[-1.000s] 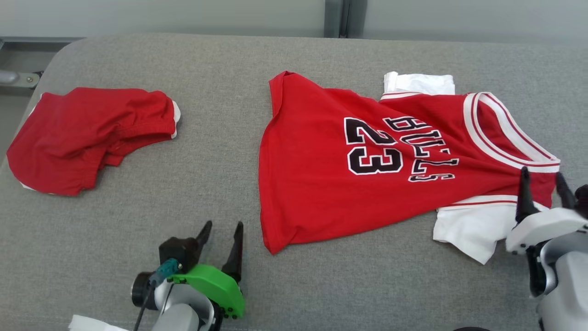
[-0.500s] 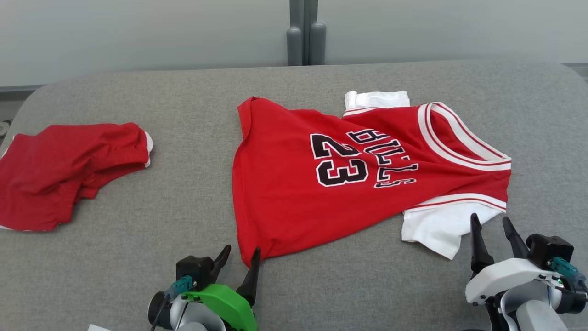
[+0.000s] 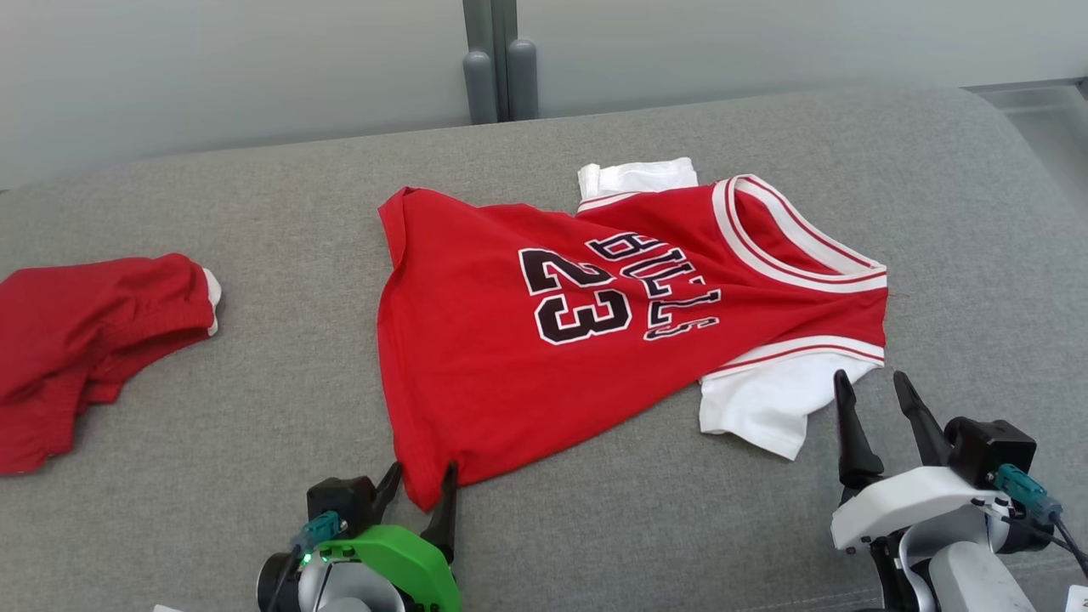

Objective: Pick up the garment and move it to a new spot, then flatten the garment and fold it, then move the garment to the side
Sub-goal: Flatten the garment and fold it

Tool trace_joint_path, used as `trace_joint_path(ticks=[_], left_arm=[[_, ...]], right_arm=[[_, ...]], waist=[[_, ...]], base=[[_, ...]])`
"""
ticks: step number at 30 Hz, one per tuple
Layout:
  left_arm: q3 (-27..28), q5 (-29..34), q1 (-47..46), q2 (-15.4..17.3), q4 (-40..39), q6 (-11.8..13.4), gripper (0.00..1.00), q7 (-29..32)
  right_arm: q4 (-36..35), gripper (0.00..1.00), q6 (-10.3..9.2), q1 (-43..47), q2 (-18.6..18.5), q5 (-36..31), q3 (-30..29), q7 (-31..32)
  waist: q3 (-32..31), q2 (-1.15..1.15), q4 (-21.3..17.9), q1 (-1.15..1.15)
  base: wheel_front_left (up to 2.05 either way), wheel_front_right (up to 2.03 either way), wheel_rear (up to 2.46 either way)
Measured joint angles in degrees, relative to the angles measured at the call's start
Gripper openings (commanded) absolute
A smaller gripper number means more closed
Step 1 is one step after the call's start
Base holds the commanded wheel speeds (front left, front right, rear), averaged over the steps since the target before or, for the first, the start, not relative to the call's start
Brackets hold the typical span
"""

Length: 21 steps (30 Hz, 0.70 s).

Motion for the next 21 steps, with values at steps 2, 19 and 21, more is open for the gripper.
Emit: trace_joint_path(ticks=[2,19,21], left_arm=[[0.3,0.0,-0.3,0.0,0.5,0.4,1.00,0.0],[1.1,-1.5,-2.1,0.0,1.9,-1.1,0.00,0.0],[1.8,-1.0,-3.3,0.0,1.3,-1.0,0.00,0.0]], right_arm=[[-0.1,1.00,0.00,0.0,0.0,0.0,0.2,0.0],[0.9,1.00,0.00,-0.5,0.0,1.3,0.7,0.0],[0.9,1.00,0.00,-0.6,0.0,1.5,0.7,0.0]], waist=[[0.4,0.00,-0.3,0.00],[1.6,0.00,-1.6,0.00],[1.8,0.00,-1.7,0.00]], base=[[0.00,0.00,0.00],[0.00,0.00,0.00],[0.00,0.00,0.00]])
